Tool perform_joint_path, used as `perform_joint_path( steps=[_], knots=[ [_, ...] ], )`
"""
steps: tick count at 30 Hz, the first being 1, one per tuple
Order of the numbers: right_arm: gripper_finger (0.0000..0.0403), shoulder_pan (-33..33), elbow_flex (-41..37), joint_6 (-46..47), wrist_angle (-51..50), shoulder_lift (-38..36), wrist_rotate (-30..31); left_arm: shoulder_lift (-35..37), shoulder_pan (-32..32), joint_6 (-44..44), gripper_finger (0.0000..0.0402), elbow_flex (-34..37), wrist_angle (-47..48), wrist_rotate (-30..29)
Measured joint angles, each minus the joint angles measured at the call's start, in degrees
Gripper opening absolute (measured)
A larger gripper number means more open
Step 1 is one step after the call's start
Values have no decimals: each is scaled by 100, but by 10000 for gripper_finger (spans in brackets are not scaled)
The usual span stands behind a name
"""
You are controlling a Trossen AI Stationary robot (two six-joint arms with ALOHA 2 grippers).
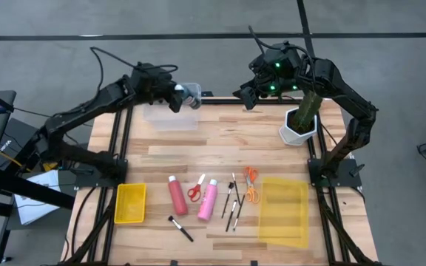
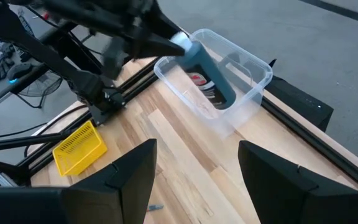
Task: Pick & Place Paint Supplies
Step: Put the black paint bottle into the transparent bin
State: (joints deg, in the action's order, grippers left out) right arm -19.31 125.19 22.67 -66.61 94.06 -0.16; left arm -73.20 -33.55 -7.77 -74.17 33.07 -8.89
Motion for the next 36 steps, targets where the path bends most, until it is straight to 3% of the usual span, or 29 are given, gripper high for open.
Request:
perform_joint_path(
  steps=[11,20,36],
  knots=[
    [223,2,0,13,2,0,0,-957,-132,367,109,0,-77,-193],
    [223,2,0,25,-31,0,-1,-1660,-207,425,109,0,-194,-734],
    [223,2,0,27,-66,0,-4,-2181,-611,273,109,0,-366,-441]
  ],
)
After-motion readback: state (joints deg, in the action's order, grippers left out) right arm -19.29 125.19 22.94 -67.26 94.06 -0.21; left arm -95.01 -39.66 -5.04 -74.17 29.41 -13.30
